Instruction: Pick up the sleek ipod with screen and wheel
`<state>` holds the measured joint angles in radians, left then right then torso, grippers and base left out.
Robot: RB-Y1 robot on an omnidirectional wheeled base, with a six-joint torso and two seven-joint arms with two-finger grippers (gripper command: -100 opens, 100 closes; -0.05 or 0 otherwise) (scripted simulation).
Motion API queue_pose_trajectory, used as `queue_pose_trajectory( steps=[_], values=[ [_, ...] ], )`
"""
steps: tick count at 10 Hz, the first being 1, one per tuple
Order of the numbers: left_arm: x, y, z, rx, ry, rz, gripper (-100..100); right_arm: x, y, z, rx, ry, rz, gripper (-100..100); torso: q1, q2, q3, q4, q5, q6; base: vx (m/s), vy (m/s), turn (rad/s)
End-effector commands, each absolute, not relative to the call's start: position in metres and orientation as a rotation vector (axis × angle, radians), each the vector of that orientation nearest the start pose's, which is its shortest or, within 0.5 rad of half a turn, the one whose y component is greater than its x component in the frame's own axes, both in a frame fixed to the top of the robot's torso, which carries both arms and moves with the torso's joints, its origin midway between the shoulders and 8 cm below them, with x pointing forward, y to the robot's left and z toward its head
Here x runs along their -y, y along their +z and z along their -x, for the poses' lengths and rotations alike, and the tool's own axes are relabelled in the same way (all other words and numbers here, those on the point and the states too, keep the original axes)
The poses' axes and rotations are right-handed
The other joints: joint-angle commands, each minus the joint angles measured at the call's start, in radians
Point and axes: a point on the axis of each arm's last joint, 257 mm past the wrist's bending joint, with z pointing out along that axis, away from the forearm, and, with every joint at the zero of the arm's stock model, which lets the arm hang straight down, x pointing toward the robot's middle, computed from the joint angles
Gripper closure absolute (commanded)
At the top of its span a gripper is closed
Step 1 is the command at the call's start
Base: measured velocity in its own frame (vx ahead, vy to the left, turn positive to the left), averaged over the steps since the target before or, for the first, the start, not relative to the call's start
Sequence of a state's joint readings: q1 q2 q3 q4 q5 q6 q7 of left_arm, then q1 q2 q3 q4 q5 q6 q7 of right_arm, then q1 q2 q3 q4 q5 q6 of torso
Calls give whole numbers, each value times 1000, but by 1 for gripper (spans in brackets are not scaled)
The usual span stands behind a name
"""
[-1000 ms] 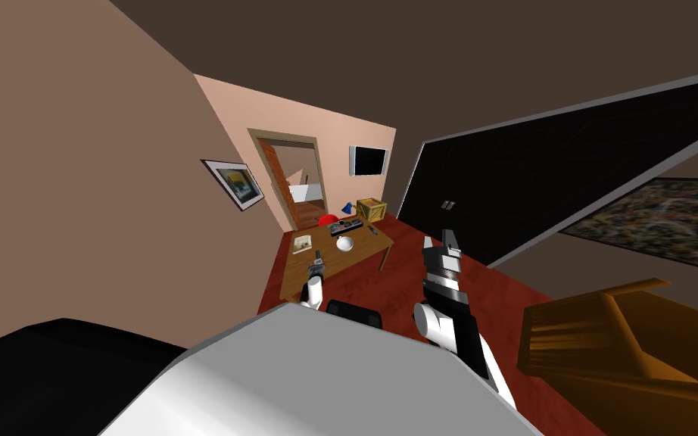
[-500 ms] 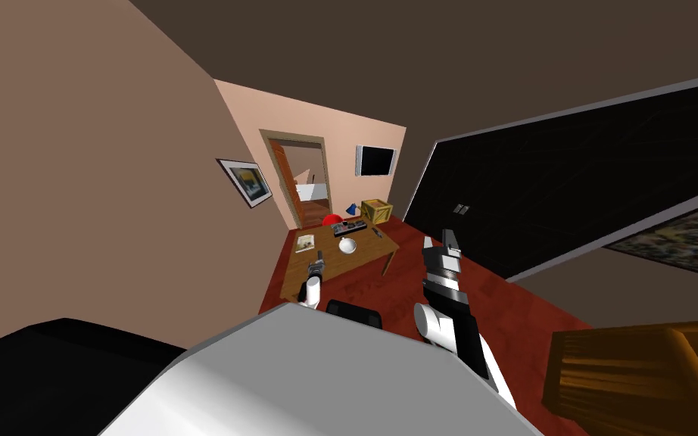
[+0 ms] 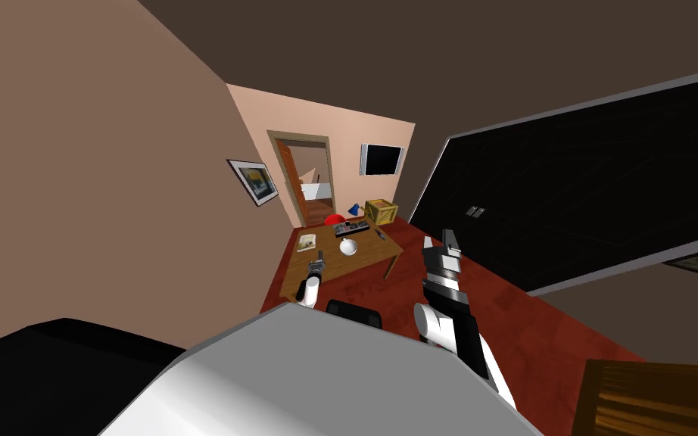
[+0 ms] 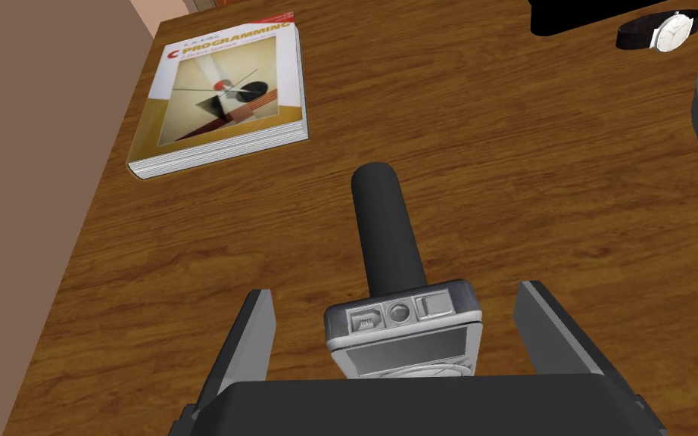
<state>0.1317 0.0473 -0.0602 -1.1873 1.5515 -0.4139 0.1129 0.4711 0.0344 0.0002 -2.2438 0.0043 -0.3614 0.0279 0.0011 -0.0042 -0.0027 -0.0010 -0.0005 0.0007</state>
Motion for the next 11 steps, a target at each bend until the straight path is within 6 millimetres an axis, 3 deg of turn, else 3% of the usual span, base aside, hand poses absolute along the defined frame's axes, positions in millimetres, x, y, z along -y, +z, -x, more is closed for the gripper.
queue_pose_trajectory(
  steps=[1, 11],
  values=[
    [-338, -458, -414, 326, -1481, 2395, -100, 284, -10, -374, -694, 1250, -790, 0, 0, 0, 0, 0, 0, 0, 66, -46, 291],
    [-330, -460, -419, 152, -1535, 2458, -100, 284, -10, -374, -695, 1249, -790, 0, -1, -1, -1, 0, 0, -1, 48, -49, 138]
  ],
)
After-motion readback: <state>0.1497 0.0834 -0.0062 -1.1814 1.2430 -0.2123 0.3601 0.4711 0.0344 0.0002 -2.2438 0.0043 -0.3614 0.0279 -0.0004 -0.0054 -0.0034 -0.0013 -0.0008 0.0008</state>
